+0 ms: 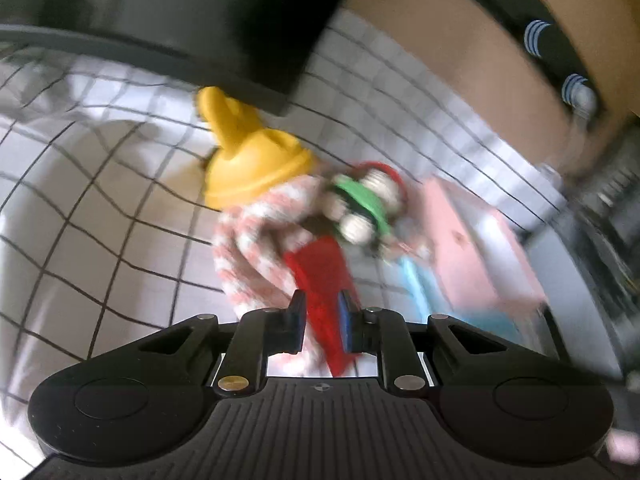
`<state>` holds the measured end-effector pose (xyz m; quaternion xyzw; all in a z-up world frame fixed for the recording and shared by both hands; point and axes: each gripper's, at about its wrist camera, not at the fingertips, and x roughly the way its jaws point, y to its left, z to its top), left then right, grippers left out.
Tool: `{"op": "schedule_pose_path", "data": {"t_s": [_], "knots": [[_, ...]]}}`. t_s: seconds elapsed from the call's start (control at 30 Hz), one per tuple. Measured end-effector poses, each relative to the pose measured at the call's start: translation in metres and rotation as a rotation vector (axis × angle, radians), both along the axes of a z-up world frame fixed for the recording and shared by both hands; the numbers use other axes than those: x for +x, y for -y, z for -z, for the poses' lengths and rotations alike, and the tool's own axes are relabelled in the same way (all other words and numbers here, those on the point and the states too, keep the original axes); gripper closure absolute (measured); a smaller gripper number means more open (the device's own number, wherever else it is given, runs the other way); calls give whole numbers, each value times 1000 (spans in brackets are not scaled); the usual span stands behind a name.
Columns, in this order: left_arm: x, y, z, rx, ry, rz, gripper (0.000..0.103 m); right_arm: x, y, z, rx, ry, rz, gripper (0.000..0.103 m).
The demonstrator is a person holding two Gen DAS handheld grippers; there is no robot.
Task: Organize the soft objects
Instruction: 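Grasp the blue wet-wipes pack with the right tool and lift it, then move the left tool to the blue face mask beside the crocheted doll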
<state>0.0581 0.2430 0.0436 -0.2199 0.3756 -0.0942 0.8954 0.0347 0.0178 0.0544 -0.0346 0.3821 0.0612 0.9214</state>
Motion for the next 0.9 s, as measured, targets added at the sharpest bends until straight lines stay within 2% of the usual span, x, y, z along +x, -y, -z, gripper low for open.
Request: {"op": "schedule_pose_path", "data": {"t_s": [0.17,0.27,0.33,0.43,0.5,0.57,0.63,0.67,0.73,0.8,0.9], "knots": [[20,5,18,-91,5,-185,84,-37,64,11,-6,9,13,51],[24,15,22,-148,57,-177,84,-50,101,20,11,22,19,51],[18,35,16,-123,100,-94,84,-54,120,25,52,27,23,50],[-6,81,0,-71,174,164,84,-54,140,33,92,21,6,48],[-24,112,-6,-1,168,332,81,-53,145,37,91,27,11,45],[-39,138,-9,123,148,420,80,-51,148,39,109,40,18,42],[-47,148,-11,172,142,460,80,-49,149,45,120,46,11,39],[-48,147,-11,175,137,458,80,-49,149,47,112,48,10,38],[-46,141,-12,176,101,389,80,-49,148,52,112,52,28,35],[-40,133,-11,166,56,289,80,-49,150,56,144,59,54,29],[-28,124,-8,95,-28,159,80,-52,149,61,134,91,45,23]]}}
